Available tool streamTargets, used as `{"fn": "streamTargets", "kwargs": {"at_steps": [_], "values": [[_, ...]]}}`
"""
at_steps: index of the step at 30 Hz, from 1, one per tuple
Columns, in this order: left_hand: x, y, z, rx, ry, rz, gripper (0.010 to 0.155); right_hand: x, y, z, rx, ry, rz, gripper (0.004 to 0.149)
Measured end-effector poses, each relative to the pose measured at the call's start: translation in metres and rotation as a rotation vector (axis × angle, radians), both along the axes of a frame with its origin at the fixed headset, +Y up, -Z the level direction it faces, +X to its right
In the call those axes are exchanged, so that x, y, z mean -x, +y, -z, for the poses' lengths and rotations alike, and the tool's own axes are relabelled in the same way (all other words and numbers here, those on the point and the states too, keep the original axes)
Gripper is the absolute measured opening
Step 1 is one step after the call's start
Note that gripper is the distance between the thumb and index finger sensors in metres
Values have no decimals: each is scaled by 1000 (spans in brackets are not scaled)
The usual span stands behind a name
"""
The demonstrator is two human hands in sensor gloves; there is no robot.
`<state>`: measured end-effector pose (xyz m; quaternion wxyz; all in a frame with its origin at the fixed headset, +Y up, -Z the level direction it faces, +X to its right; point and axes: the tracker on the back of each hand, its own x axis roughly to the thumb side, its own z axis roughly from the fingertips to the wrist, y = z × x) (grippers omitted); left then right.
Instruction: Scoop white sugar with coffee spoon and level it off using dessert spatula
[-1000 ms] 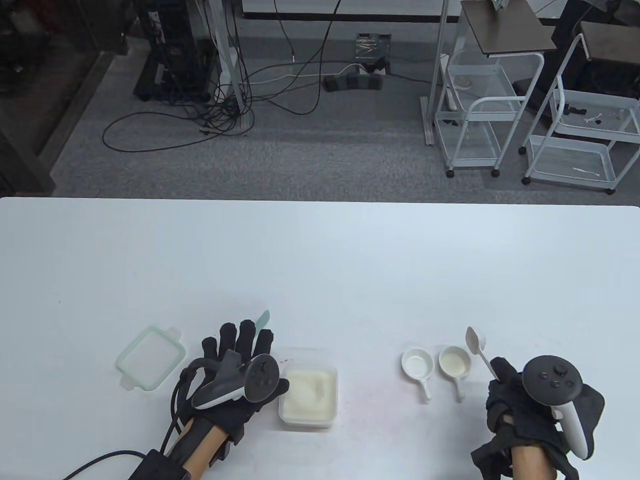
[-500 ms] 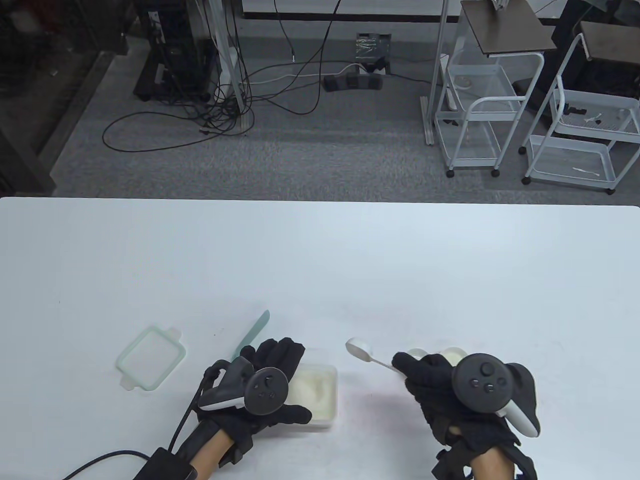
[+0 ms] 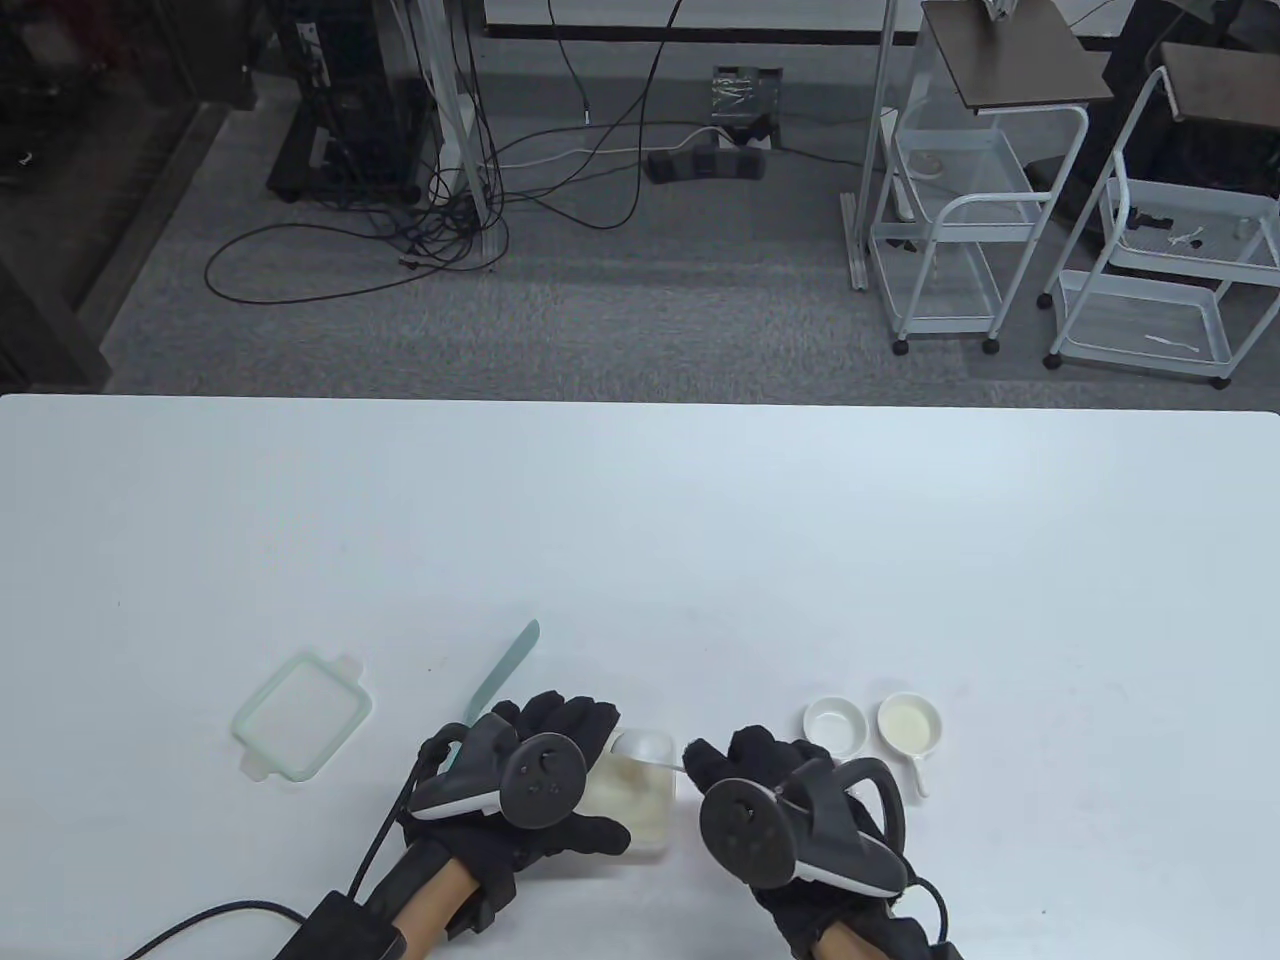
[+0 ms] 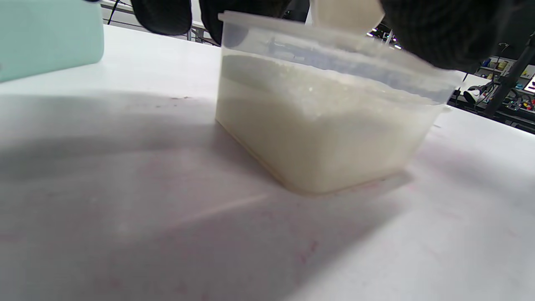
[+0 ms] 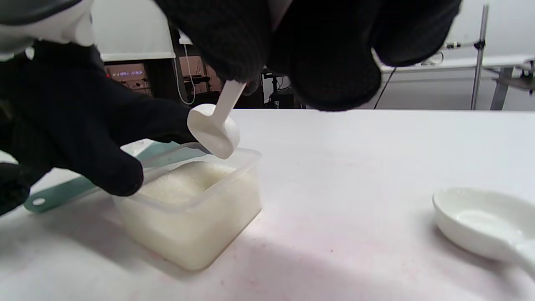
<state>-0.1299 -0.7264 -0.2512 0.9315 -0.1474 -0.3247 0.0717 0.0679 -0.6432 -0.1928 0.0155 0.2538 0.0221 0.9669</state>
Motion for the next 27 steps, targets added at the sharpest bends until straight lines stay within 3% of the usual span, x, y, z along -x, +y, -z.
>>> {"fn": "streamTargets", "kwargs": {"at_steps": [5,9,16,21,27], "values": [[-1,1,-1,-3,5,21,111,19,-7,-7,-78,28,-142,43],[-2,1,-1,-9,2,26,110,21,-9,-7,-113,30,-143,43],[-3,1,-2,2,5,34,111,27,-20,-6,-106,54,-198,43],[-3,1,-2,5,9,46,111,22,-22,-2,7,46,-121,43],[-4,1,-3,6,11,50,111,-7,-36,18,298,-30,267,43]]}}
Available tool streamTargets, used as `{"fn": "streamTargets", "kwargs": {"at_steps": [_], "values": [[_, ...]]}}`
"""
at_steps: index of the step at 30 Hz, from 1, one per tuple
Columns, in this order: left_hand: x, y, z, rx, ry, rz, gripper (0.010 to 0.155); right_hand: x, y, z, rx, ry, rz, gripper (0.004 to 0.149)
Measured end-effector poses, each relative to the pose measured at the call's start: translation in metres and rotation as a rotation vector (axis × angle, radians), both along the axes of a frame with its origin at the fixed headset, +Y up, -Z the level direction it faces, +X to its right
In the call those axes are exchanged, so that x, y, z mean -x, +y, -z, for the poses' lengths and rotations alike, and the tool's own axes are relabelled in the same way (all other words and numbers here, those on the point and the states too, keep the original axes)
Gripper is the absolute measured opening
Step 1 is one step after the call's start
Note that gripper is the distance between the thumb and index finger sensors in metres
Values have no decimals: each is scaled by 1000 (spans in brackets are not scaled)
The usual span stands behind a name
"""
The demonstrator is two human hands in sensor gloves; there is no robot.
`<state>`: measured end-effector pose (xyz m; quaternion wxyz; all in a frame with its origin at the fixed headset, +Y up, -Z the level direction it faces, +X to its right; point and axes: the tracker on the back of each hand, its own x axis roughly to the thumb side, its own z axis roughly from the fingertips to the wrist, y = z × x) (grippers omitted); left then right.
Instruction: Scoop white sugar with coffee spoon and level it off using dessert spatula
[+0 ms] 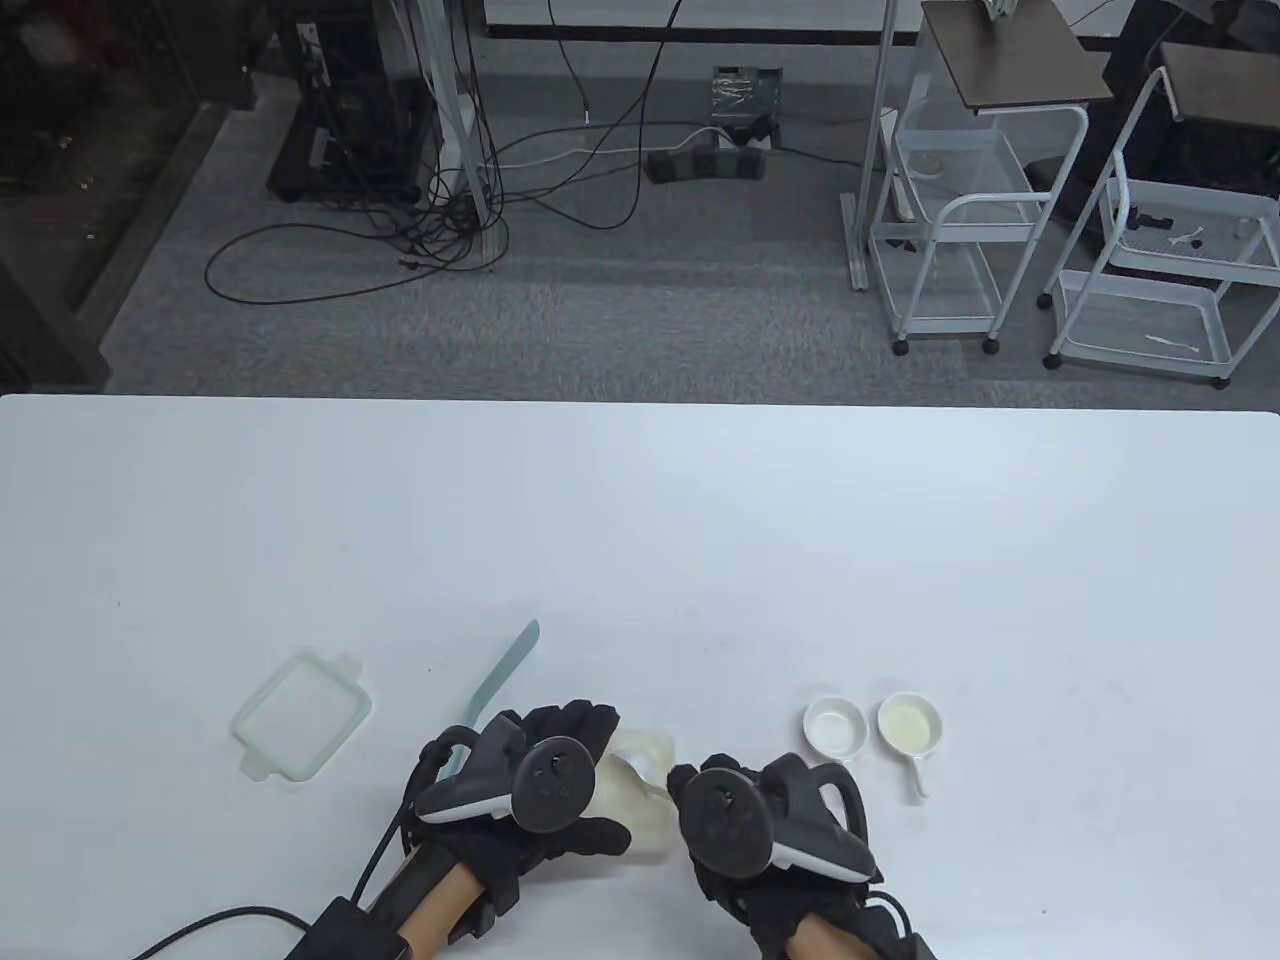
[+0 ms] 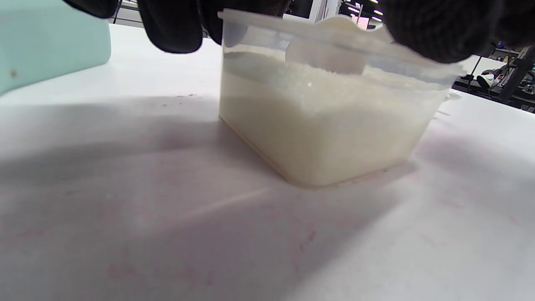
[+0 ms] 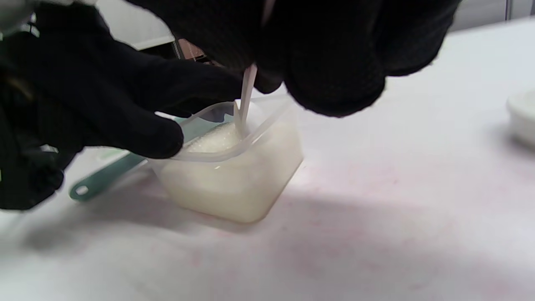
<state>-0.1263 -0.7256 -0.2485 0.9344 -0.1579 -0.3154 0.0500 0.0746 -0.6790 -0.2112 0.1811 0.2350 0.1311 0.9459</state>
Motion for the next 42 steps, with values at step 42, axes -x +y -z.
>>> {"fn": "streamTargets", "kwargs": {"at_steps": [42], "values": [[93,30,30,44,560,150,100,-65,-11,22,290,-146,583,43]]}}
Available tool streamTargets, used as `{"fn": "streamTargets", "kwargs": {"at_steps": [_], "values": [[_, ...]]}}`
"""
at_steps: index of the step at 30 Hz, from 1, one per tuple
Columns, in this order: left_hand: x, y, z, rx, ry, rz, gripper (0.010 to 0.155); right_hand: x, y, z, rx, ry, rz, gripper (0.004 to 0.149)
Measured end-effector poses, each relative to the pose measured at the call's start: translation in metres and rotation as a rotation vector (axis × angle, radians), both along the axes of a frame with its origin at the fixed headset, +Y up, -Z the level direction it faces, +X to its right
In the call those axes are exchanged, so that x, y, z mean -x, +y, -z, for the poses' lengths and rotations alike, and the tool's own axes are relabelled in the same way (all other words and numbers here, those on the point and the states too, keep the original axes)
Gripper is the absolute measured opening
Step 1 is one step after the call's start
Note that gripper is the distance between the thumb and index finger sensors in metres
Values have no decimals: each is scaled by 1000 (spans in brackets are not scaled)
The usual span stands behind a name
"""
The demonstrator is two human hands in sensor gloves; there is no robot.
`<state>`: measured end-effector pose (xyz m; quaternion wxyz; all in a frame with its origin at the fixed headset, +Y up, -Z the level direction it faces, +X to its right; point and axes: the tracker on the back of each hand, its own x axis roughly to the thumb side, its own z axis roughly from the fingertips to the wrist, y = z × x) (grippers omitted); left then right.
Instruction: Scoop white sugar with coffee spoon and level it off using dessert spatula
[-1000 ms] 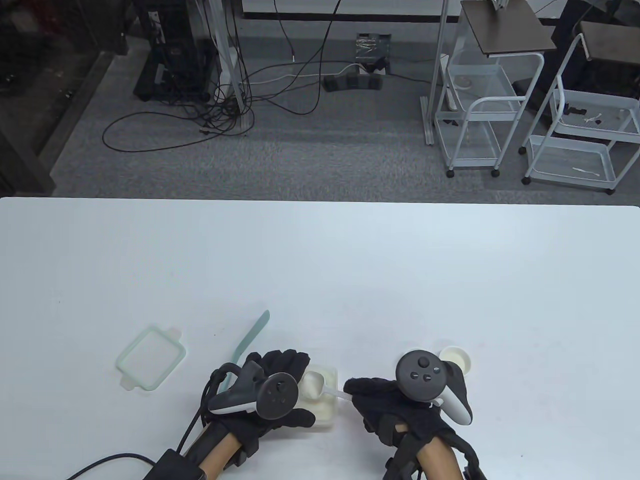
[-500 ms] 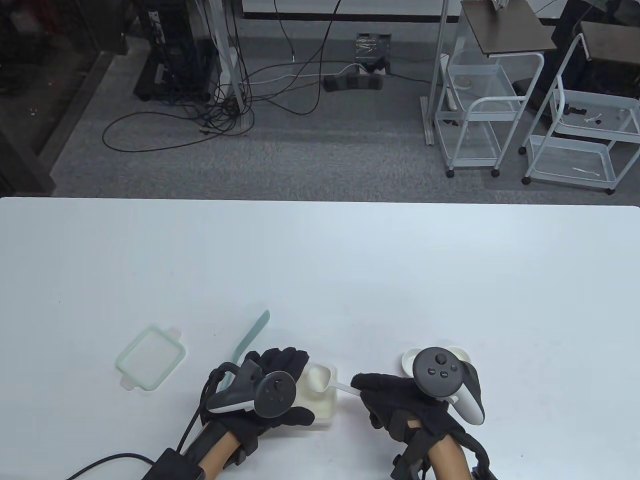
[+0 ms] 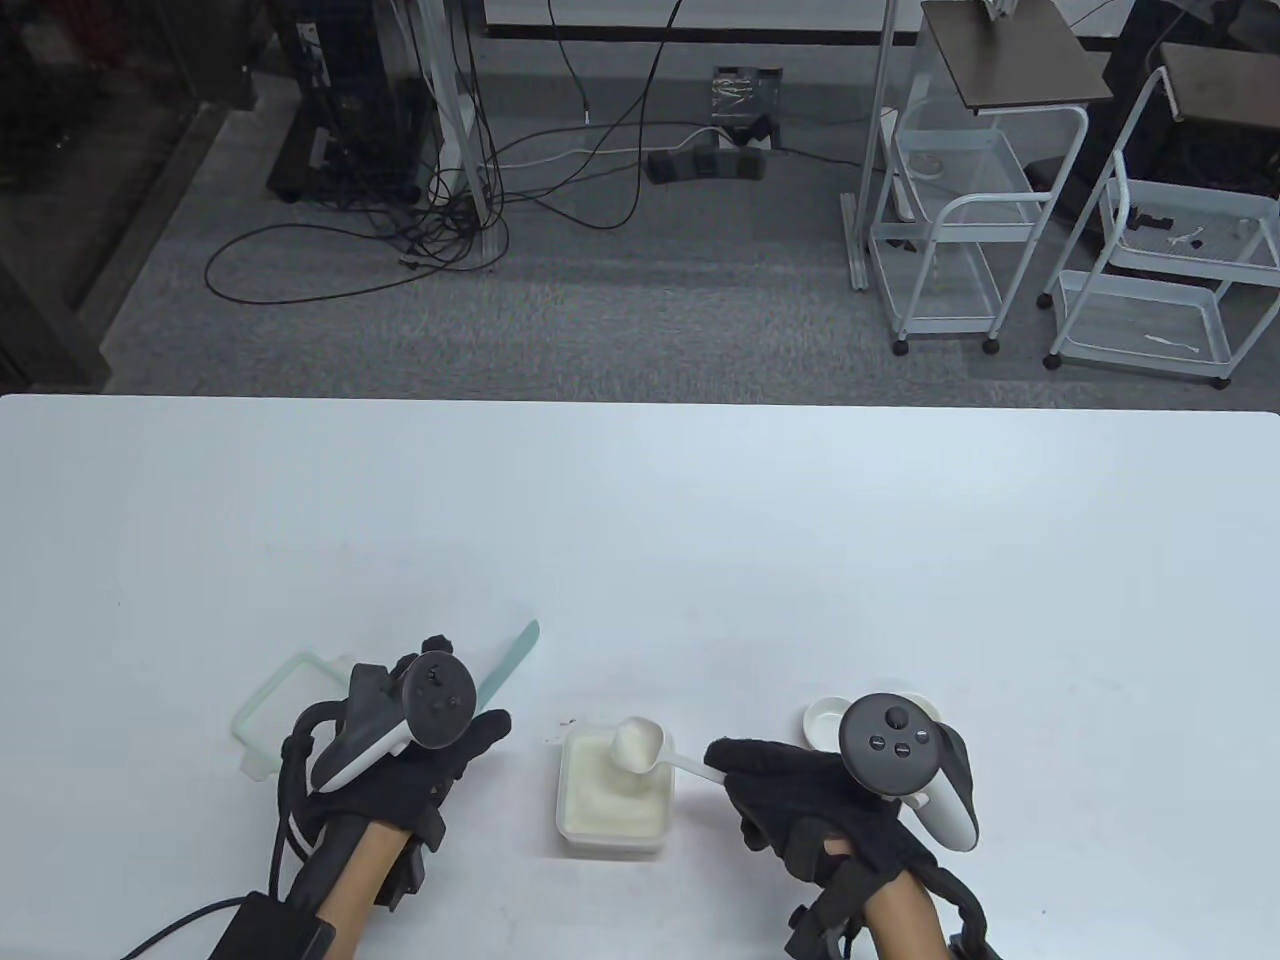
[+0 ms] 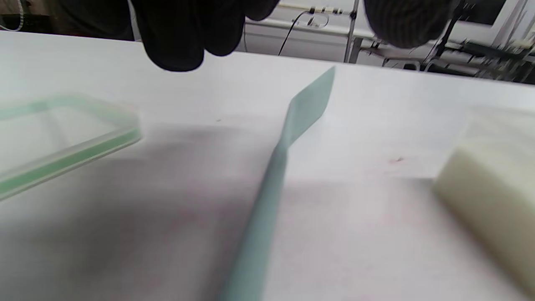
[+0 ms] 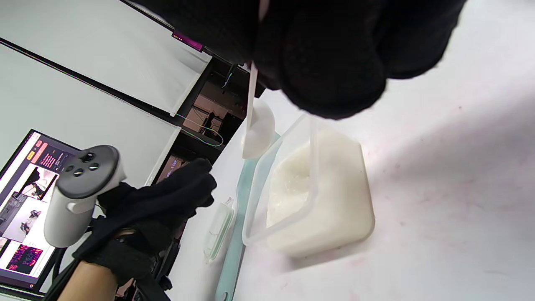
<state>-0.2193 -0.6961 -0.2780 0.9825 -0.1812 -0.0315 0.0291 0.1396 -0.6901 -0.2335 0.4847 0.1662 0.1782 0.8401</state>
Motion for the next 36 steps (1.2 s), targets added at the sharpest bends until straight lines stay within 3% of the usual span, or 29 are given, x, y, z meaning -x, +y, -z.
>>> {"fn": "streamTargets", "kwargs": {"at_steps": [6,15,21,25,29,31,36], "values": [[-11,-18,2,151,42,187,83,-2,1,0,2,-4,4,43],[-32,-37,0,142,2,319,62,0,-1,0,9,1,-13,43],[-33,-36,-1,101,11,321,55,0,-2,0,17,0,-15,43],[-31,-3,-6,-50,12,171,54,-1,-2,1,18,-7,-5,43],[-38,31,-21,-4,-60,-229,54,-4,-3,2,31,-16,28,43],[-49,41,-30,38,-136,-351,54,-4,-4,2,37,-15,29,44],[-81,44,-50,88,-262,-329,55,-4,-4,1,44,-17,30,43]]}}
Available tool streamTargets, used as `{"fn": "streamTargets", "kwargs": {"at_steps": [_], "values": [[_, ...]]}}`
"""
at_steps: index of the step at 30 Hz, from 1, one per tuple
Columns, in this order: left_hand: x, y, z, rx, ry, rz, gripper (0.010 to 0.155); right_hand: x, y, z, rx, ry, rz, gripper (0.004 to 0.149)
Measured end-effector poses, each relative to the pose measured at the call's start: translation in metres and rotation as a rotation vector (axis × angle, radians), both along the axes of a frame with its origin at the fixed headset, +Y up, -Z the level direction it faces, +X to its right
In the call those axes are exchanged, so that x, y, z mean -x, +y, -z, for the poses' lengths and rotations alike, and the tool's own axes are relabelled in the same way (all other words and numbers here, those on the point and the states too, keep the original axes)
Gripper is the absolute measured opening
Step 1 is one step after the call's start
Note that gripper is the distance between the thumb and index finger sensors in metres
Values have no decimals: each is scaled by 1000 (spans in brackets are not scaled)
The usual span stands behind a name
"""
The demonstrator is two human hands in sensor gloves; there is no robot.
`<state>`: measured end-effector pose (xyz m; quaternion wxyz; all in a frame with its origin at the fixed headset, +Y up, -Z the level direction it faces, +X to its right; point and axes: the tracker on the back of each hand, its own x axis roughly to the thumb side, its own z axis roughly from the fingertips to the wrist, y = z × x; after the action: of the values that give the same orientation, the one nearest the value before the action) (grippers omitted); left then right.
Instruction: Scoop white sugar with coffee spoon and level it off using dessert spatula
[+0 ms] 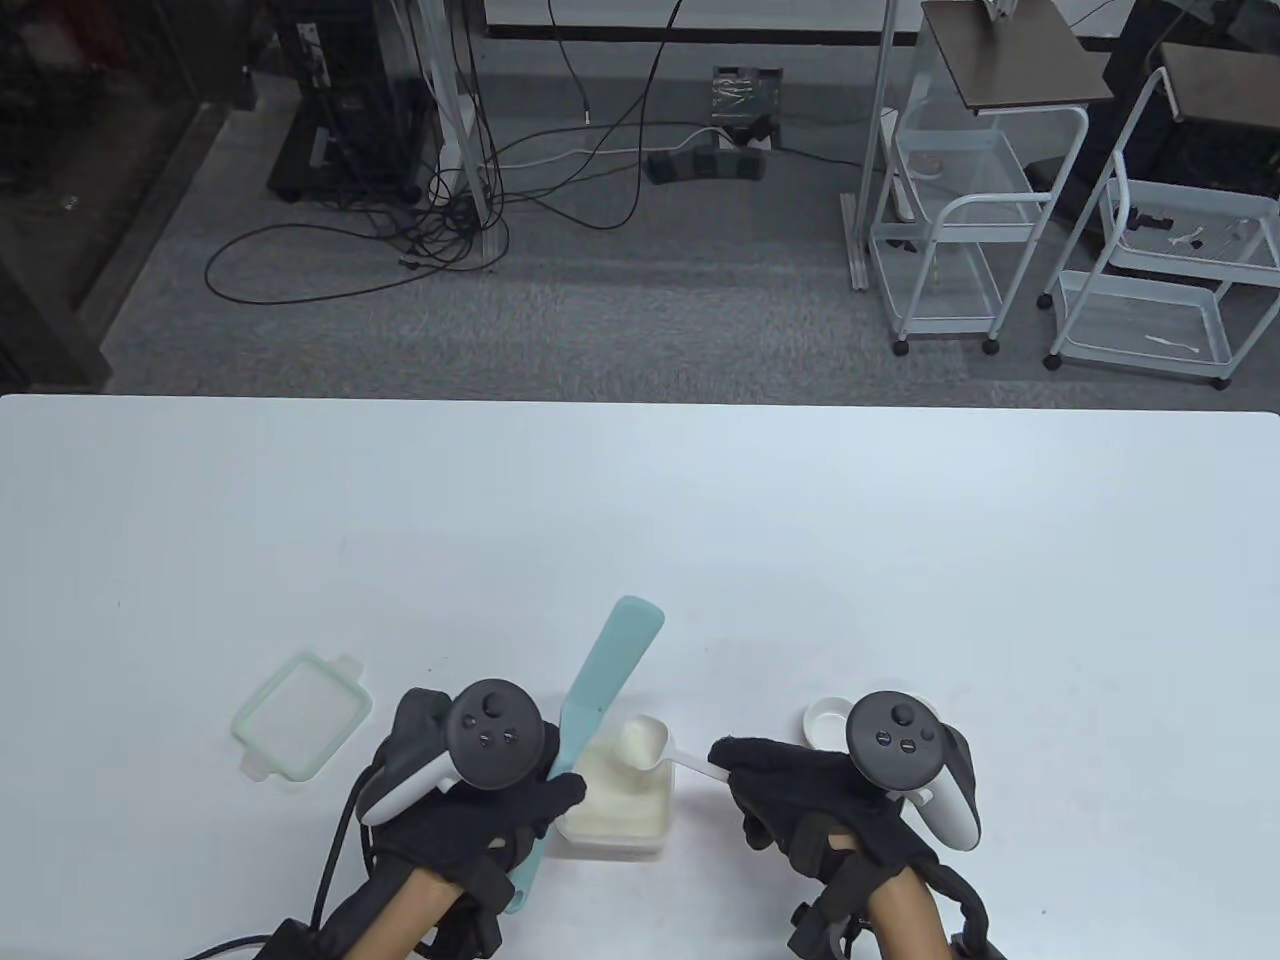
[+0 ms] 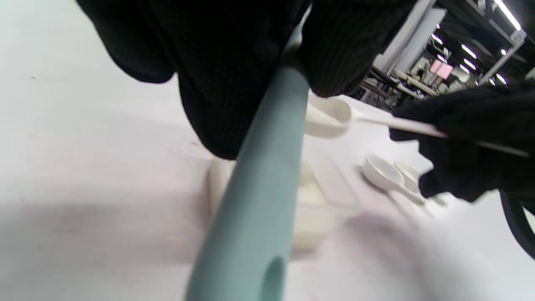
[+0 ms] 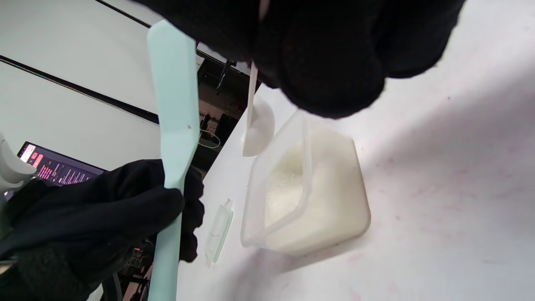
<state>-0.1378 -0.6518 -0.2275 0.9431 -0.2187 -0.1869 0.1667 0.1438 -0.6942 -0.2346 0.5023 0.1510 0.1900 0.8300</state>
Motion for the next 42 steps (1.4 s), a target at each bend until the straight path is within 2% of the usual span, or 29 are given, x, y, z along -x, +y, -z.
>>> {"fn": "streamTargets", "kwargs": {"at_steps": [5,17,31,42], "values": [[-15,-12,-5,90,-65,2,55,0,0,0,8,3,-1,43],[-24,-21,-8,93,-85,57,56,0,-1,0,35,7,12,44],[-7,-22,2,140,-22,140,55,-7,0,1,64,-8,92,44],[-3,-24,4,162,-13,176,55,-9,-2,0,82,-14,54,44]]}}
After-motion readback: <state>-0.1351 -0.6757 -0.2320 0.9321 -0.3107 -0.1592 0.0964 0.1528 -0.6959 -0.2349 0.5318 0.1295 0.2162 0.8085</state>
